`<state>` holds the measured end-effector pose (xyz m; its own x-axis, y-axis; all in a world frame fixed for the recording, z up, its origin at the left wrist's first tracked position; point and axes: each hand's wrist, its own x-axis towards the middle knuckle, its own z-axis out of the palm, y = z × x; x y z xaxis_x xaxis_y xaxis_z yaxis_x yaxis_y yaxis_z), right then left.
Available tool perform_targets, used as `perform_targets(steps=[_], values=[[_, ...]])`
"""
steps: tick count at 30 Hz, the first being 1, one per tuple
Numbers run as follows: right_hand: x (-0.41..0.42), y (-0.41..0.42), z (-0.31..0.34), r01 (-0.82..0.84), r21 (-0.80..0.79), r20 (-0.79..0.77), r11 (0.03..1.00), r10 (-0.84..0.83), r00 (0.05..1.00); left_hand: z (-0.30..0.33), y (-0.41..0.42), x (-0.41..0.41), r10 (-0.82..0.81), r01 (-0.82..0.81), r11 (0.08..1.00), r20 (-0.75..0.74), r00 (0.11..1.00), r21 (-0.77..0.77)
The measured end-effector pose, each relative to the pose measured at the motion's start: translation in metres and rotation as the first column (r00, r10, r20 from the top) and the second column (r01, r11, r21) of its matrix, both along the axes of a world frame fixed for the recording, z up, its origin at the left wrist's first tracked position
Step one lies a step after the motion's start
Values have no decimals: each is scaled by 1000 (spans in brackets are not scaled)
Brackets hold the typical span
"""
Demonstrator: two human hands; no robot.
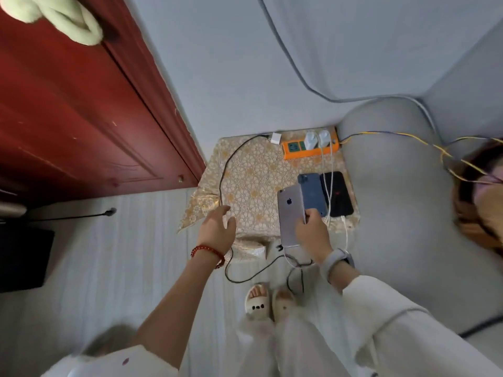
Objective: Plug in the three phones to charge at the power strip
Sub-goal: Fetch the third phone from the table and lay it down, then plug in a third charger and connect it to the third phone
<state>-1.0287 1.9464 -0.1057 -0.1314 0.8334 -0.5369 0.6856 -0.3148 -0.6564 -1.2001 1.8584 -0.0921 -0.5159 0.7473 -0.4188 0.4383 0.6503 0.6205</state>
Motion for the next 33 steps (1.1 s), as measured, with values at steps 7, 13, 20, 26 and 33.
perform_targets(steps=[7, 13, 20, 26, 33], values=[[-36, 79, -113, -79, -108, 78, 991, 88, 993, -115, 73, -24, 14, -23, 983, -52, 999, -182], [-33, 103, -163, -115, -64, 108, 991, 122, 987, -182, 127, -43, 113, -134, 976, -126, 986, -173], [-28, 118, -151, -428, 58, 346, 902, 384, 856, -202, 153, -69, 179, -224, 956, -225, 958, -192], [-58, 158, -136, -587, 127, 267, 800, 542, 797, -193, 136, -75, 110, -144, 984, -284, 953, -102], [-97, 191, -128, -864, 250, 365, 437, 784, 502, -131, 104, -49, -53, 106, 939, -167, 985, 326]])
